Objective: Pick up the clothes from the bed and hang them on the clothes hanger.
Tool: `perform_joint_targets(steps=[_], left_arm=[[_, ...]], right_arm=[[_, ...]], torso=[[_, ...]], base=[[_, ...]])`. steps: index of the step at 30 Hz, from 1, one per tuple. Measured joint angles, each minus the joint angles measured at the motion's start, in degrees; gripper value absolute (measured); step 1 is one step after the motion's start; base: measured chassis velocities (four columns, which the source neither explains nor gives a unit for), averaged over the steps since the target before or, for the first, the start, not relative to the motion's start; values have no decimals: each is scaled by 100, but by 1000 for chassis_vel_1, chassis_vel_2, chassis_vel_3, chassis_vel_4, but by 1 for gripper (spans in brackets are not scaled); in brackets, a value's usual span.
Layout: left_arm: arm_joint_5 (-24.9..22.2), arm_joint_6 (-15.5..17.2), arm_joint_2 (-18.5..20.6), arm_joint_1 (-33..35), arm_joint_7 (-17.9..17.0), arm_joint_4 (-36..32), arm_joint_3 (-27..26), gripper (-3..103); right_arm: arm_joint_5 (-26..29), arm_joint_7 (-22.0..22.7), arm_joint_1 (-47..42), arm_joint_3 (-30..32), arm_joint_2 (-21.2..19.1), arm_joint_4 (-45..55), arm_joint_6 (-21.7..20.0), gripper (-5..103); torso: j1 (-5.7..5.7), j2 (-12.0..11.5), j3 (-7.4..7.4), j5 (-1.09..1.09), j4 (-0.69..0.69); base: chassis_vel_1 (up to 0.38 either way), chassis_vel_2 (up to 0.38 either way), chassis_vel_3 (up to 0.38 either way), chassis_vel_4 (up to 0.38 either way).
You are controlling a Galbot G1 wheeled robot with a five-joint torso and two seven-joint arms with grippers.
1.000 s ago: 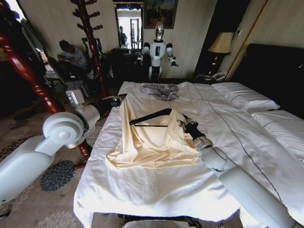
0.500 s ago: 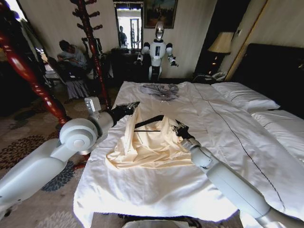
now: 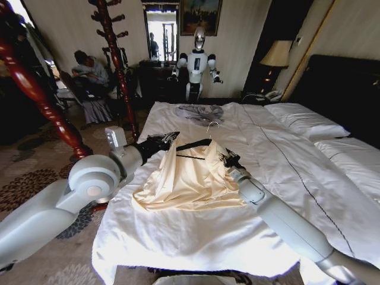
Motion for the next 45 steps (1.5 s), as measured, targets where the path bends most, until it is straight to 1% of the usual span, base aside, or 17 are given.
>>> perform_joint_targets(steps=[3, 5, 10, 12, 15, 16, 20, 25, 28, 32, 33, 35, 37, 38, 42, 44, 45], left_arm=[[85, 19, -124, -402, 0, 47, 562, 1], [270, 66, -214, -678, 15, 268, 883, 1], [519, 165, -378, -1113, 103, 740, 1257, 1], [535, 165, -403, -1152, 115, 773, 1290, 1], [674, 150, -847, -1649, 199, 1189, 1613, 1], [674, 150, -847, -1649, 199, 1189, 1613, 1], [625, 123, -1489, -2172, 207, 1452, 1915, 1], [500, 121, -1790, -2455, 188, 1382, 2226, 1], [475, 128, -1713, -2423, 188, 1235, 2277, 1], [553, 252, -1120, -1948, 241, 843, 2141, 1], [553, 252, -1120, -1948, 241, 843, 2141, 1], [604, 297, -892, -1690, 281, 713, 2015, -2], [659, 338, -605, -1293, 331, 504, 1803, 8], [659, 338, -605, -1293, 331, 504, 1803, 8], [835, 420, -241, -678, 439, 208, 1459, 29], [888, 444, -187, -571, 457, 161, 1405, 29], [912, 451, -156, -513, 468, 132, 1378, 34]], right_arm=[[-58, 19, 70, -99, 75, -117, -21, 19], [-80, 18, 68, -114, 85, -115, -22, 19], [-92, -9, -105, -2, 34, 52, -25, 19], [-92, -12, -123, 8, 28, 73, -27, 19], [-68, -31, -260, 98, 1, 291, -72, 19], [-68, -31, -260, 98, 1, 291, -72, 19], [-79, -41, -338, 181, -7, 357, -95, 19], [-77, -39, -399, 322, -33, 321, -74, 19], [-56, -35, -419, 387, -37, 321, -51, 19], [52, -23, -571, 595, -56, 385, -20, 19], [52, -23, -571, 595, -56, 385, -20, 19], [61, -21, -648, 672, -64, 420, 20, 19], [42, -17, -716, 750, -67, 432, 74, 19], [42, -17, -716, 750, -67, 432, 74, 19], [40, -11, -816, 850, -94, 498, 129, 19], [40, -11, -828, 855, -109, 527, 137, 19], [37, -12, -834, 860, -116, 545, 143, 19]], torso=[[0, 0, 0, 2, 1], [0, 0, 0, 1, 1], [0, 0, 0, 0, 3], [0, 0, 0, 0, 3], [0, 0, 0, 1, 0], [0, 0, 0, 1, 0], [0, 0, 0, 2, 0], [0, 0, 0, 4, -2], [1, 0, 0, 3, 0], [0, 0, 0, -1, 4], [0, 0, 0, -1, 4], [0, 1, 0, -2, 3], [0, 0, 0, -2, 3], [0, 0, 0, -2, 3], [0, 1, -1, 0, 1], [0, 1, -1, -1, 1], [0, 1, -1, -1, 1]], base=[[0, 0, 0, 0], [0, 0, 0, 0], [0, 0, 0, 0], [0, 0, 0, 0], [0, 0, 0, 0], [0, 0, 0, 0], [0, 0, 0, 0], [0, 0, 0, 0], [0, 0, 0, 0], [0, 0, 0, 0], [0, 0, 0, 0], [0, 0, 0, 0], [0, 0, 0, 0], [0, 0, 0, 0], [0, 0, 0, 0], [0, 0, 0, 0], [0, 0, 0, 0]])
